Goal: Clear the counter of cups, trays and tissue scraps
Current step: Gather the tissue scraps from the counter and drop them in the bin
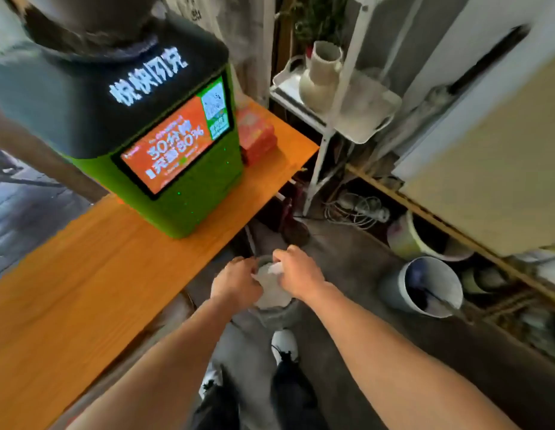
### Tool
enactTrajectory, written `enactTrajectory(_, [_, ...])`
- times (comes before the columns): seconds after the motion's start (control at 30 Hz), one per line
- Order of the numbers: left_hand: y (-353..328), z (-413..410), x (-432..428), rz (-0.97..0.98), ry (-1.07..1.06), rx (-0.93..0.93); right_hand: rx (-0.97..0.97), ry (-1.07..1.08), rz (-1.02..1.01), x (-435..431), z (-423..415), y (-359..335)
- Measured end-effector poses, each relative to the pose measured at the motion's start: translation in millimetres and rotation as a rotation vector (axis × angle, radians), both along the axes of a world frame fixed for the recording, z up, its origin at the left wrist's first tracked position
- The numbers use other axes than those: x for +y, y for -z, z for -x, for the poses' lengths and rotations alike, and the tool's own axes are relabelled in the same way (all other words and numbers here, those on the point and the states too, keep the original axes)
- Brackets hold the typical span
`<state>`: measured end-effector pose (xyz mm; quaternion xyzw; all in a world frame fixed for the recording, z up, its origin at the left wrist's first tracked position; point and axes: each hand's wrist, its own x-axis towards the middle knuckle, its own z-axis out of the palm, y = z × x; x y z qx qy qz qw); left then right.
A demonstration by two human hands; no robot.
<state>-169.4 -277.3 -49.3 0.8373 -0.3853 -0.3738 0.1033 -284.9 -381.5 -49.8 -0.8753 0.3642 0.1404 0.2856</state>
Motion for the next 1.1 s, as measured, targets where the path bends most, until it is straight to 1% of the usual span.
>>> enactTrajectory(0.13, [76.2,7.9,-29.1,-0.049,-0.048,-0.008,-0.015,0.018,-0.067,-28.7,1.5,75.6])
enactTrajectory(0.2, [123.2,6.5,-42.1,-0.071,-0.056,-0.031,-0.02,0.029,-0.083,-36.5,0.3,126.0])
enactTrajectory(0.37, [230.5,-2.3,-53.5,-0.132,-0.057,-0.033,0.043,0.012,-0.177,-36.8,-0.2,239.1])
enactTrajectory(0.53, [286.8,-3.3,-50.4,-0.214,-0.019,-0.014,0.088,0.038,-0.213,-29.6,6.1,297.8])
enactTrajectory(0.63, [305.2,1.2,-48.1,-0.237,0.003,-0.011,0.064,0.071,-0.211,-24.7,10.3,316.9])
enactTrajectory(0.8, [315.8,9.6,-54.0,-0.245,0.035,-0.034,0.06,0.128,-0.228,-21.0,14.8,331.4])
enactTrajectory(0.93, [317.8,12.8,-60.3,-0.214,0.04,-0.058,0.048,0.159,-0.241,-21.8,15.0,333.0])
enactTrajectory(1.1, [306.3,10.6,-59.4,-0.22,0.061,-0.077,0.087,0.176,-0.224,-26.9,22.0,317.6])
